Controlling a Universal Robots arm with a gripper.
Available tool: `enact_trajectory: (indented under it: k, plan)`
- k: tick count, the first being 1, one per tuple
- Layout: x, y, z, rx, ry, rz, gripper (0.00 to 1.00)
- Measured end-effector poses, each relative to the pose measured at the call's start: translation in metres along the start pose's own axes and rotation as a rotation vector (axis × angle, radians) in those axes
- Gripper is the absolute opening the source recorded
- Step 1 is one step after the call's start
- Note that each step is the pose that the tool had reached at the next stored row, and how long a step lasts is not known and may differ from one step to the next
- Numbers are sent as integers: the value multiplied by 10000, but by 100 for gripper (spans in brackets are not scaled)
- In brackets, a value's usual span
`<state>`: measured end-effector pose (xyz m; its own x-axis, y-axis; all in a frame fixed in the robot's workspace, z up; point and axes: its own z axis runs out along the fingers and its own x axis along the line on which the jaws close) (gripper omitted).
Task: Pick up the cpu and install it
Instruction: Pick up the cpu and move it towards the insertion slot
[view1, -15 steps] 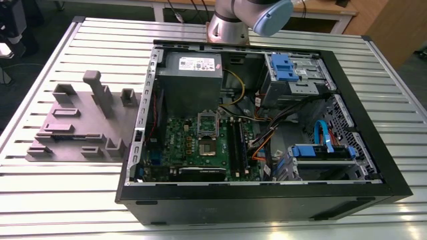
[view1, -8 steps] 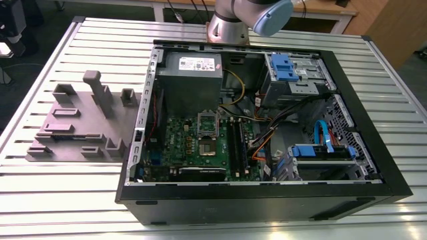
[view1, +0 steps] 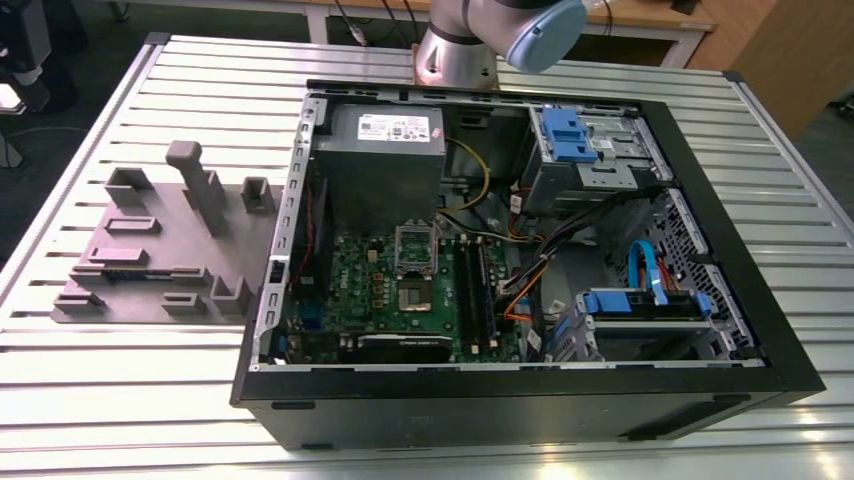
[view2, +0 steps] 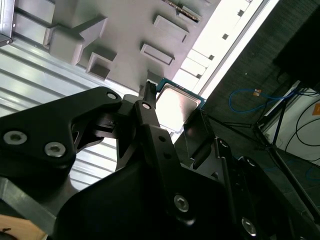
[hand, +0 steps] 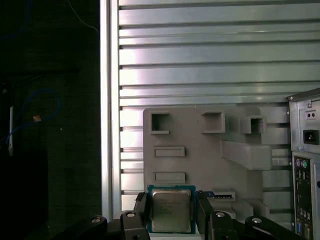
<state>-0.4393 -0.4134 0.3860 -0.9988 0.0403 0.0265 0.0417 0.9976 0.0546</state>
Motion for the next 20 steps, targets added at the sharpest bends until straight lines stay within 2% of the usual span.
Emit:
enact_trajectory:
  k: [8, 20]
  plan:
    - [2, 4, -83, -1, -2, 0, 47]
    - [4, 8, -146, -1, -2, 0, 47]
